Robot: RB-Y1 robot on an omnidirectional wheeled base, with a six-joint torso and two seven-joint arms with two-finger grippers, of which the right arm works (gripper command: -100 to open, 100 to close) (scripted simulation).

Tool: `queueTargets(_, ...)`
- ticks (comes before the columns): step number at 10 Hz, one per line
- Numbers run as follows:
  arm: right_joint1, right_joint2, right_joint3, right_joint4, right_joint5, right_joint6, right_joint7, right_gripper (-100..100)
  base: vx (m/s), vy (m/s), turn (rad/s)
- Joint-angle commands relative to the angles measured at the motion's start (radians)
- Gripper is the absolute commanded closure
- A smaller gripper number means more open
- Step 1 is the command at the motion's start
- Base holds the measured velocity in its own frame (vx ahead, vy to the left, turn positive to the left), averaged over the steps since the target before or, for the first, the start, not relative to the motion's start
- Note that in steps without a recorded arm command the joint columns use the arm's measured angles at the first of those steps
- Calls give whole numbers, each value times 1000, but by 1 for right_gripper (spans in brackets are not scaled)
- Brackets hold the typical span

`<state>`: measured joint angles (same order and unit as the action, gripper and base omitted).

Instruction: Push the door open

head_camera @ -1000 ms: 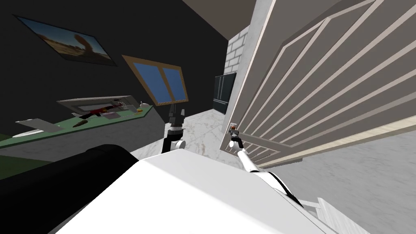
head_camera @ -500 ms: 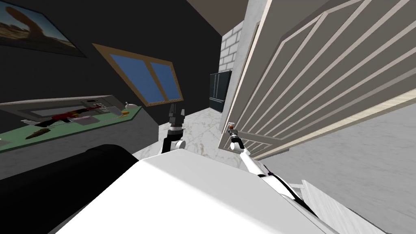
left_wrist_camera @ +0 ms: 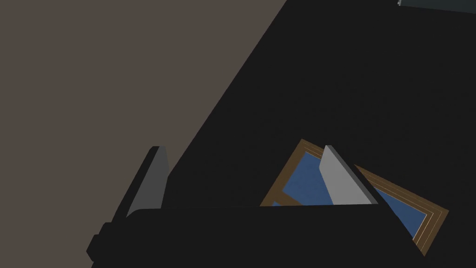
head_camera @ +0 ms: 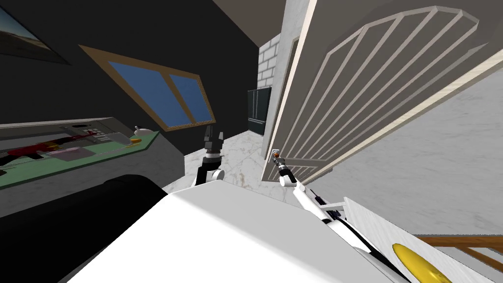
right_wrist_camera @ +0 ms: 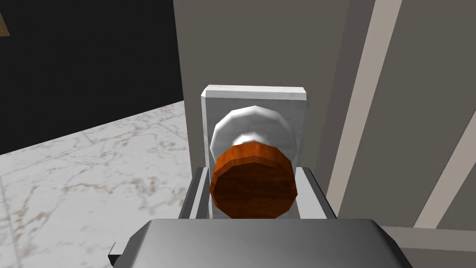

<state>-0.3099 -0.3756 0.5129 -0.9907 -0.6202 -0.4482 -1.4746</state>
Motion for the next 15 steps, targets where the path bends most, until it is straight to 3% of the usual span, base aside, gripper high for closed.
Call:
queueTargets(1, 4, -23, 34, -22, 9, -7, -40, 100, -61, -20, -115)
queueTargets(3, 16, -42, 65, -47, 18, -5, -69, 100, -47, -25, -95)
queueTargets(4, 11, -34, 59, -33, 16, -2, -58, 100, -23, -10, -9)
queueTargets(5, 17, -69, 97, -52, 24, -24, -92, 100, -11, 0, -74)
queueTargets(7, 23, -117, 142, -78, 34, -55, -133, 100, -18, 0, -112)
queueTargets(11, 38, -233, 256, -144, 59, -134, -234, 100, -22, -17, -113)
queueTargets(12, 38, -240, 256, -144, 59, -134, -234, 100, -21, -21, -41)
queueTargets(15, 50, -325, 336, -191, 77, -190, -305, 100, -18, -23, -96)
